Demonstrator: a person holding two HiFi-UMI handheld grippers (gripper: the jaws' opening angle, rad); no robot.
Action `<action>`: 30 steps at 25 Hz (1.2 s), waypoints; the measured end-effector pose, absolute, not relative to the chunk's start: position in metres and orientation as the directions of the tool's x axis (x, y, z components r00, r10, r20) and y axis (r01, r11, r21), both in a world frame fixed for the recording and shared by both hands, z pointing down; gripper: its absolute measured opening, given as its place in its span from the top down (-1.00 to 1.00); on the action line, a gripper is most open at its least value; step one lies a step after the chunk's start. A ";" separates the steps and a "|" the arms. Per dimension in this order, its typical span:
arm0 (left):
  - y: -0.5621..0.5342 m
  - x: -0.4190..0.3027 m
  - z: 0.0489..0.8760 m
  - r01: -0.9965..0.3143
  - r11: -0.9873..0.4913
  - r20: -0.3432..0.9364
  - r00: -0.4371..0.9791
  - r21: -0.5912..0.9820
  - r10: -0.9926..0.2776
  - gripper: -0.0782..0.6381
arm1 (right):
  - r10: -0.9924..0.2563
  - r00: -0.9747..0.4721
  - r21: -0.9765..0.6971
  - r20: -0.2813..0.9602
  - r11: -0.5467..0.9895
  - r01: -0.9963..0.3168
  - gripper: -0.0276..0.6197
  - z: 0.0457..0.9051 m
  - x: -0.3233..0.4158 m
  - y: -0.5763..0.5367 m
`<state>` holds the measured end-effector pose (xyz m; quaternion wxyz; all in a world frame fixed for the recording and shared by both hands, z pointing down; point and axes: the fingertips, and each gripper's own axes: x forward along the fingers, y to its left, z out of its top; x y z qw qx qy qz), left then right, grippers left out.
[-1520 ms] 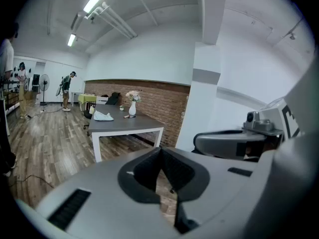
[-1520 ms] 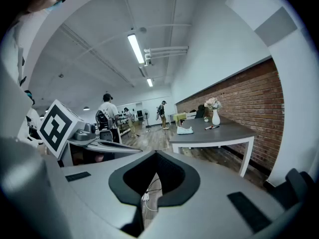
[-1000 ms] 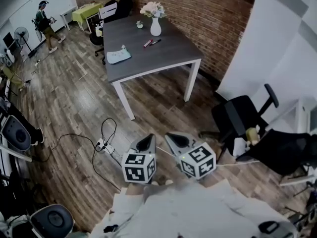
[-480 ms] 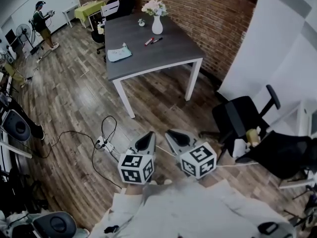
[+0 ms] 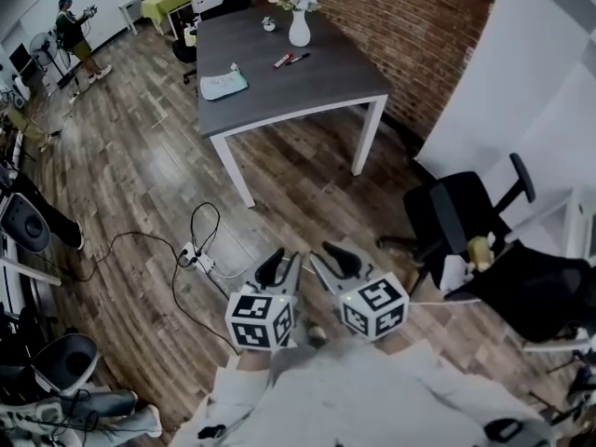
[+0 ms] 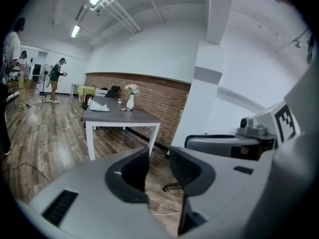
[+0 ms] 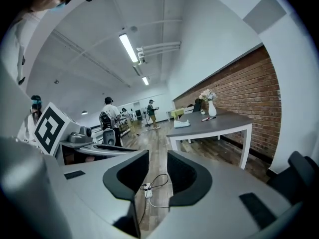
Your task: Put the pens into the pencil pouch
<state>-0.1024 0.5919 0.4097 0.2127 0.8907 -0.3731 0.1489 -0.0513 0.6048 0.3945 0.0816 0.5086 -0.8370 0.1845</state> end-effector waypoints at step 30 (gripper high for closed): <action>0.251 -0.131 0.412 -0.651 -0.715 0.412 0.742 0.256 -0.529 0.46 | -0.884 -0.337 -0.186 0.322 0.290 -0.939 0.62 0.397 -0.061 0.277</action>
